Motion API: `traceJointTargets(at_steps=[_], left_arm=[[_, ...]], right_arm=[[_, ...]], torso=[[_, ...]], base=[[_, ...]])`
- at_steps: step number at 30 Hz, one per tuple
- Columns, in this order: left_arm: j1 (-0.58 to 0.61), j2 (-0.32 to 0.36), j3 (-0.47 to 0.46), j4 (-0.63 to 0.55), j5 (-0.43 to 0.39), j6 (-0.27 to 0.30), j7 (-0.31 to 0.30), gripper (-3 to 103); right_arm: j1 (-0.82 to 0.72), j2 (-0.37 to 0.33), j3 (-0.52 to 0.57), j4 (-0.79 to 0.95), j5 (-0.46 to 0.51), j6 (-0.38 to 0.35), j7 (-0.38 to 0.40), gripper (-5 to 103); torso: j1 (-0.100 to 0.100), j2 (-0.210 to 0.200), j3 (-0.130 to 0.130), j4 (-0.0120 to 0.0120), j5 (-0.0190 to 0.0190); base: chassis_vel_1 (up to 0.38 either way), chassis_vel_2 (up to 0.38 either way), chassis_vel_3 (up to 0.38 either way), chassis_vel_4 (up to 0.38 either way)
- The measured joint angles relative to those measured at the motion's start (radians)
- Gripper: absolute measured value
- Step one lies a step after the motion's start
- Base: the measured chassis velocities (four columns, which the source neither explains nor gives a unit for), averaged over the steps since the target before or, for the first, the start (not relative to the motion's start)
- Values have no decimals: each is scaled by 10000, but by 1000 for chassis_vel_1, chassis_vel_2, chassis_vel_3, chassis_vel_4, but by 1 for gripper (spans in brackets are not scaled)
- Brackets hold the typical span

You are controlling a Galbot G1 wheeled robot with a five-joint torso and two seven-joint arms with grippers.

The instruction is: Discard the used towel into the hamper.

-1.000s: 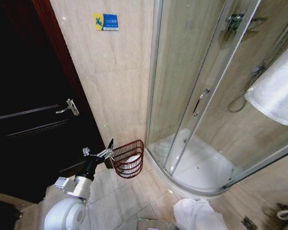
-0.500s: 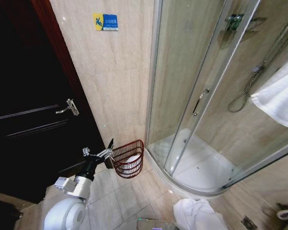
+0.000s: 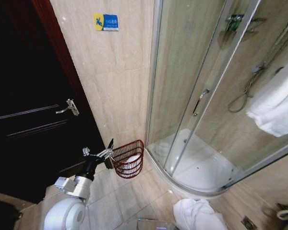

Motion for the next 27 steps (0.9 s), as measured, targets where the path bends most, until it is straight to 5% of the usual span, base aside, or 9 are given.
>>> traceJointTargets(at_steps=[10, 16, 27], left_arm=[[2, 0, 0, 0, 0, 0, 0, 100], [1, 1, 0, 1, -1, 0, 0, 100], [0, 0, 0, 1, 0, 1, 0, 100]], right_arm=[[-1087, 1990, -11, 1600, -1463, 547, -320, 5], [-1874, 4068, -749, 2163, -2858, 1272, -735, 5], [-2641, 6161, -2216, 2707, -4563, 1902, -1039, 5]], torso=[[0, 1, 0, -3, 0], [0, 0, 1, -4, 3], [1, 0, 0, -4, -3]], base=[[0, 0, 0, 0], [0, 0, 0, 0], [0, 0, 0, 0]])
